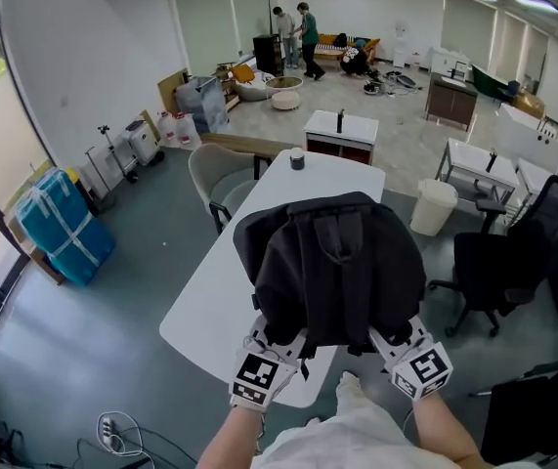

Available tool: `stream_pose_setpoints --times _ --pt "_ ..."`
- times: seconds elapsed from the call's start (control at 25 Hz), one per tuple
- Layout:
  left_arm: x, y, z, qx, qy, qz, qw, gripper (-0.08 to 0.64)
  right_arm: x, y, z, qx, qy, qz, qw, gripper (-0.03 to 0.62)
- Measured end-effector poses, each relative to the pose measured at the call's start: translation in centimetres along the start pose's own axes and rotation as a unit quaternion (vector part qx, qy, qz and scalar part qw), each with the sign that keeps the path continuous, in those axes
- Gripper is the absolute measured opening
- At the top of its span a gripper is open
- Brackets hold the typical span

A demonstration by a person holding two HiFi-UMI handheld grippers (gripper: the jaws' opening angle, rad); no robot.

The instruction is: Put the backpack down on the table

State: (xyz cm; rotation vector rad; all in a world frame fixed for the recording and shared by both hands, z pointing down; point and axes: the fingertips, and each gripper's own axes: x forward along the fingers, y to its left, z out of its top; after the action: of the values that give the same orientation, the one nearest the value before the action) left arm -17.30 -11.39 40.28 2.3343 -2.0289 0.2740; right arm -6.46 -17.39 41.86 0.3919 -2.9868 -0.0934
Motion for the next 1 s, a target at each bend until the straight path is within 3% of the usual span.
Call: stream_pose_setpoints --times 0.6,1.0 --pt "5.3 8.3 -0.5 -0.020 0.018 0.098 0.9949 0.115 10.9 -5.8 0.2 -0.013 -0.002 0.088 0.996 0.126" --pt "7.1 13.5 -5.2 -0.046 0.054 0.148 0.9864 0.115 18.4 -6.5 -3.2 -0.022 0.018 0.155 0.987 0.126"
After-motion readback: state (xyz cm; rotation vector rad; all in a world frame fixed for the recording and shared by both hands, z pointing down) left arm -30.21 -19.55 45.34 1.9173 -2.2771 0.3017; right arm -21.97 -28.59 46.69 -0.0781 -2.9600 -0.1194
